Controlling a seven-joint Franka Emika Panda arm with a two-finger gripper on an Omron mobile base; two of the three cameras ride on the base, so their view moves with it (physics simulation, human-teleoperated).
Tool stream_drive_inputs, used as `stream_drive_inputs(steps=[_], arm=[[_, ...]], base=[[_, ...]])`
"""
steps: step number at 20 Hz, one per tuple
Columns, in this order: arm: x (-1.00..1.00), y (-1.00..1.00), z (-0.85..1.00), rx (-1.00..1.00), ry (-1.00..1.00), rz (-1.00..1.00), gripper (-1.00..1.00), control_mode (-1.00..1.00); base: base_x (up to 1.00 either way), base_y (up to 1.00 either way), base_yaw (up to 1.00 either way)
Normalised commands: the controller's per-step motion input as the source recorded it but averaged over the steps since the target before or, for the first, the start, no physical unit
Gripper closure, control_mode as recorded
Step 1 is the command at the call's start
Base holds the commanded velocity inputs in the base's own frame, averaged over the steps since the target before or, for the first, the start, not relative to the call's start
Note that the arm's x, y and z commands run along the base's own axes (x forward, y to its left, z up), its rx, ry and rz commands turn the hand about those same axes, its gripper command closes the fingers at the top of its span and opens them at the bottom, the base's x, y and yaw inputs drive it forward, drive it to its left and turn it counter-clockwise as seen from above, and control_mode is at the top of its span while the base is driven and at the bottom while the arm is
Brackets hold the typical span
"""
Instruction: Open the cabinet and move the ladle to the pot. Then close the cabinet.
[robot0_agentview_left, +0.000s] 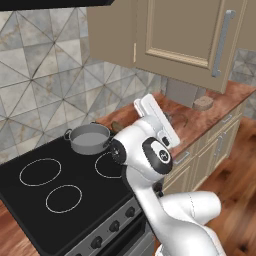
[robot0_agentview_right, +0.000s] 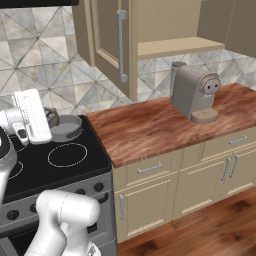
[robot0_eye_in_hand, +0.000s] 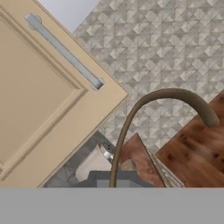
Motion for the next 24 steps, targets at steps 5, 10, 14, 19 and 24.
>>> stream_drive_inputs(steps=[5, 10, 14, 19, 24], arm=[[0.18, 0.09, -0.2, 0.0, 0.0, -0.03, 1.0, -1.0], [0.12, 0.02, -0.18, 0.0, 0.01, -0.04, 1.0, -1.0], [0.14, 0.04, -0.23, 0.0, 0.03, -0.04, 1.0, -1.0], [0.11, 0.06, -0.23, 0.0, 0.07, -0.01, 1.0, -1.0], [0.16, 0.08, -0.06, -0.01, 0.03, 0.0, 1.0, -1.0]], base=[[0.0, 0.0, 0.0], [0.0, 0.0, 0.0], [0.0, 0.0, 0.0], [0.0, 0.0, 0.0], [0.0, 0.0, 0.0]])
